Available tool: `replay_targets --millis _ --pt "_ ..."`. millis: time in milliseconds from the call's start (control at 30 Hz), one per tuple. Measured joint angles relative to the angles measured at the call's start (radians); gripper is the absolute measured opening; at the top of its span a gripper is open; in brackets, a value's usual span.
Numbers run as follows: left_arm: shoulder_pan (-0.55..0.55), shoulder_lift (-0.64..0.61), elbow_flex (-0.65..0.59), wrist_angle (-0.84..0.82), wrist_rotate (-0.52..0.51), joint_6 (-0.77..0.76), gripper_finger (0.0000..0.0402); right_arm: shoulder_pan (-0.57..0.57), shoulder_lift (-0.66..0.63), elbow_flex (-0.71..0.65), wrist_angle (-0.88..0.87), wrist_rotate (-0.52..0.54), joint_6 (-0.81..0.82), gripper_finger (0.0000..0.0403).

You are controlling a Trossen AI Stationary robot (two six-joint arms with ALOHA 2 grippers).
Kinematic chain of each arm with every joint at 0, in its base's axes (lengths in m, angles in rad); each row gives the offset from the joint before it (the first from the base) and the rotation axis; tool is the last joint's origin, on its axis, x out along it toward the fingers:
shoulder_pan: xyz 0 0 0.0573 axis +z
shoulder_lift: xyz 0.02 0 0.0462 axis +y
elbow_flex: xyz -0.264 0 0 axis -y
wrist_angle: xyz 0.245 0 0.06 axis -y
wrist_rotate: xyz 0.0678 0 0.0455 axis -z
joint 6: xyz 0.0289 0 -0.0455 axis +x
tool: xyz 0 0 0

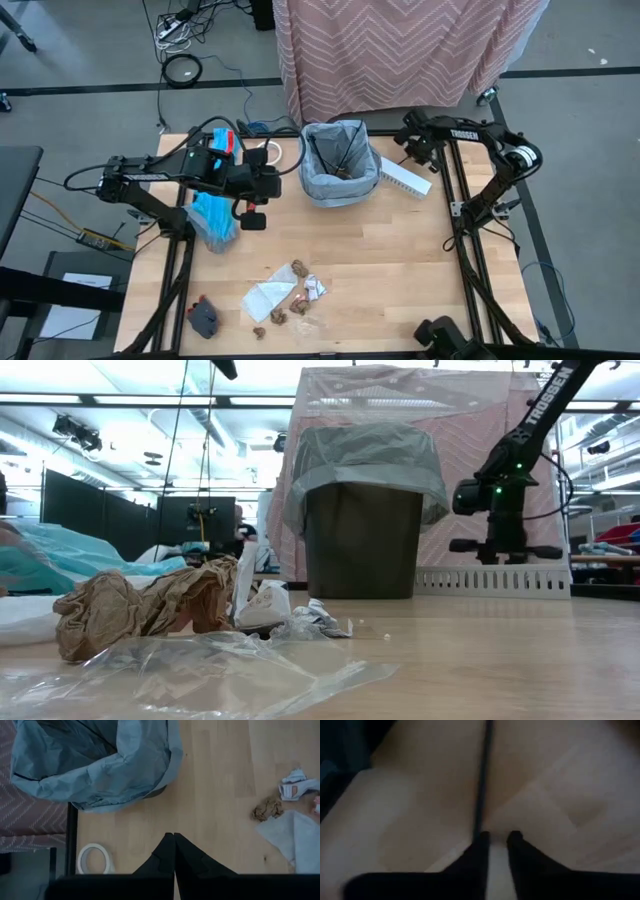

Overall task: Place trash/remove bag and relplace
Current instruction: Put the zip tie into the trash bin

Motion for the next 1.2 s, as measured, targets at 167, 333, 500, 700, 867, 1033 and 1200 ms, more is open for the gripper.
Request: replay_targets --millis 167,333,500,700,867,1033,1200 --pt "0.000 0.000 0.000 -0.018 0.012 0.001 0.0006 0.009 0.015 0.037 -0.002 -0.006 -0.047 0.0009" --pt "0.000 -0.003 -0.001 -0.014 0.016 0.040 0.0006 0.036 -0.019 0.096 -0.050 -0.058 -0.076 0.0004" --pt "0.000 -0.019 -0.002 -0.004 0.022 0.057 0.0006 0.047 -0.020 0.119 -0.053 -0.087 -0.086 0.0004" --pt "0.006 -0.022 -0.002 -0.031 0.015 0.074 0.0006 0.048 -0.020 0.119 0.169 -0.124 -0.365 0.0015" --pt "0.016 -0.022 -0.002 -0.039 0.014 0.098 0.0006 0.069 -0.021 0.225 0.105 -0.258 -0.864 0.0071" --pt "0.025 -0.022 -0.002 -0.033 0.012 0.100 0.0006 0.136 -0.022 0.400 -0.153 -0.026 -1.373 0.0137" --pt "0.026 -0.022 -0.002 0.028 0.012 0.098 0.0006 0.162 -0.023 0.466 -0.301 0.120 -1.627 0.0162"
